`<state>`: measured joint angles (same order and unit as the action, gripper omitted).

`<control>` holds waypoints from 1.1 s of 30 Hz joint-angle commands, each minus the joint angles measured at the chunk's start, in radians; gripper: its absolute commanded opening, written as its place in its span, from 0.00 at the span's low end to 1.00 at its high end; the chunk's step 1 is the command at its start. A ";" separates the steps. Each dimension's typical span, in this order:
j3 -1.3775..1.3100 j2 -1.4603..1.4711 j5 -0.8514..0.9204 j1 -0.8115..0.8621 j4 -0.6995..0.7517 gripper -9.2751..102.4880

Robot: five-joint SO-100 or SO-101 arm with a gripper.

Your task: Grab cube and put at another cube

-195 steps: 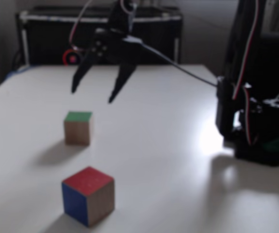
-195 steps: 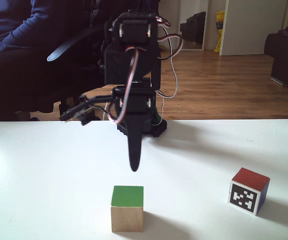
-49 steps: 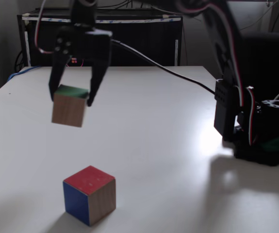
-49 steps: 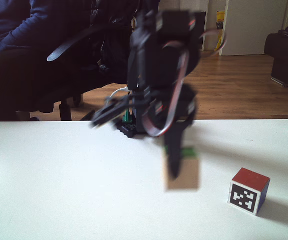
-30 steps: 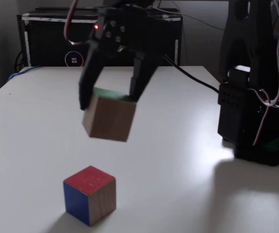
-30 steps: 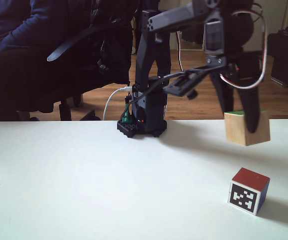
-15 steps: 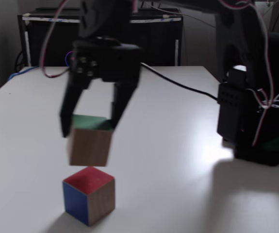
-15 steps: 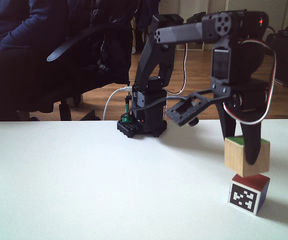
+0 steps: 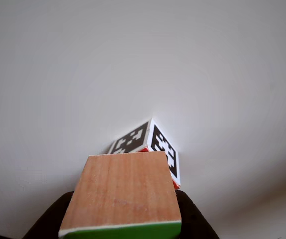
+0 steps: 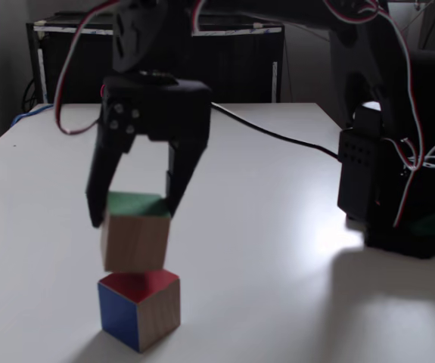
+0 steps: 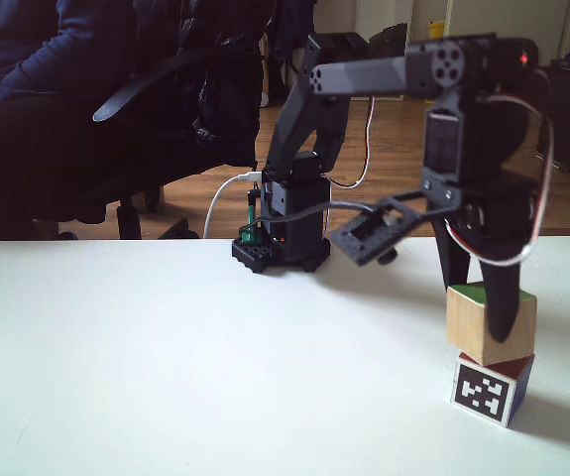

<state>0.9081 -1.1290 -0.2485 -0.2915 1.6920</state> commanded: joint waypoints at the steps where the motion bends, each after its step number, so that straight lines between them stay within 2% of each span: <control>1: -0.052 -0.003 -0.008 -0.018 -0.006 0.13; 11: -0.052 0.006 -0.014 -0.029 -0.008 0.14; 25: -0.132 0.071 -0.023 -0.023 0.049 0.31; 33: -0.242 0.147 -0.040 -0.018 0.114 0.34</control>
<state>0.7164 -0.9725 -0.2823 -0.3114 1.7963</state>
